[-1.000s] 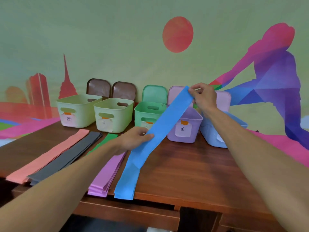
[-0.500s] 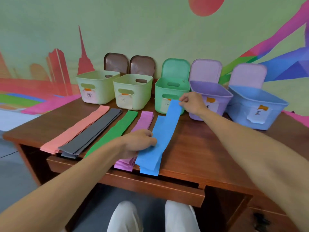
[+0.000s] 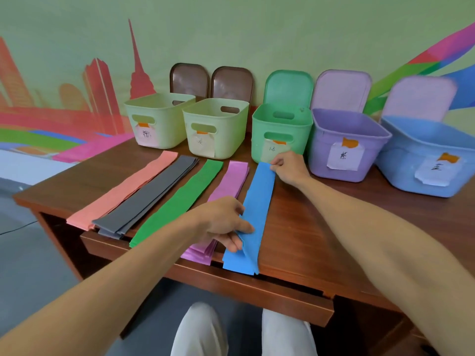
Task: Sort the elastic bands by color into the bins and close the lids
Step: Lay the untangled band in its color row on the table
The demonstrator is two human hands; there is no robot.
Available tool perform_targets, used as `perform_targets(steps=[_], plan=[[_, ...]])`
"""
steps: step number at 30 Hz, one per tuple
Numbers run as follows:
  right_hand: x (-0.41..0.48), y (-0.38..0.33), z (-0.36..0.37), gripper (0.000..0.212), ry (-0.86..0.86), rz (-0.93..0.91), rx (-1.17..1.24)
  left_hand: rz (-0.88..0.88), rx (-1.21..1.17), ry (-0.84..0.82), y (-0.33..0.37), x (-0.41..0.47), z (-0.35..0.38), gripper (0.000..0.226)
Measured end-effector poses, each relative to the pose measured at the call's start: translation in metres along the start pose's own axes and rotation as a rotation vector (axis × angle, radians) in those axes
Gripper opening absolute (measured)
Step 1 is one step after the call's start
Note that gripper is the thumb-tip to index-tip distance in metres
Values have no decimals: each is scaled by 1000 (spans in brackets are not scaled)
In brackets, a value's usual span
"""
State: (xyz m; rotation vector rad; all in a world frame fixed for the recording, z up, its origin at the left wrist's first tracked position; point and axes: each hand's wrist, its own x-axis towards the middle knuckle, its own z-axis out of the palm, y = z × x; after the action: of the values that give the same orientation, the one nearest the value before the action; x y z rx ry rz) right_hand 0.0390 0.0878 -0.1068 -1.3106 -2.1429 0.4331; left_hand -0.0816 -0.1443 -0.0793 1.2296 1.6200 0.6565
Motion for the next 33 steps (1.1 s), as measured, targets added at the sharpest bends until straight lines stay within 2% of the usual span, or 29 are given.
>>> perform_targets(steps=[8,13,18,23,30,33], plan=[[-1,1,13,13,-3,23,-9,-48,235,-6,7,0,1,60],[0,1,17,13,-6,23,-53,-38,491,32,7,5,2,43],[-3,-3,17,12,-9,-6,-114,83,754,117,7,6,2,45],[-15,-4,1,22,1,-49,-150,212,1007,158,12,10,2,35],[-59,-20,-38,12,-166,-227,-96,316,1058,120,17,8,-1,25],[-81,-30,-59,12,-240,-274,-123,382,1007,194,22,-6,-3,27]])
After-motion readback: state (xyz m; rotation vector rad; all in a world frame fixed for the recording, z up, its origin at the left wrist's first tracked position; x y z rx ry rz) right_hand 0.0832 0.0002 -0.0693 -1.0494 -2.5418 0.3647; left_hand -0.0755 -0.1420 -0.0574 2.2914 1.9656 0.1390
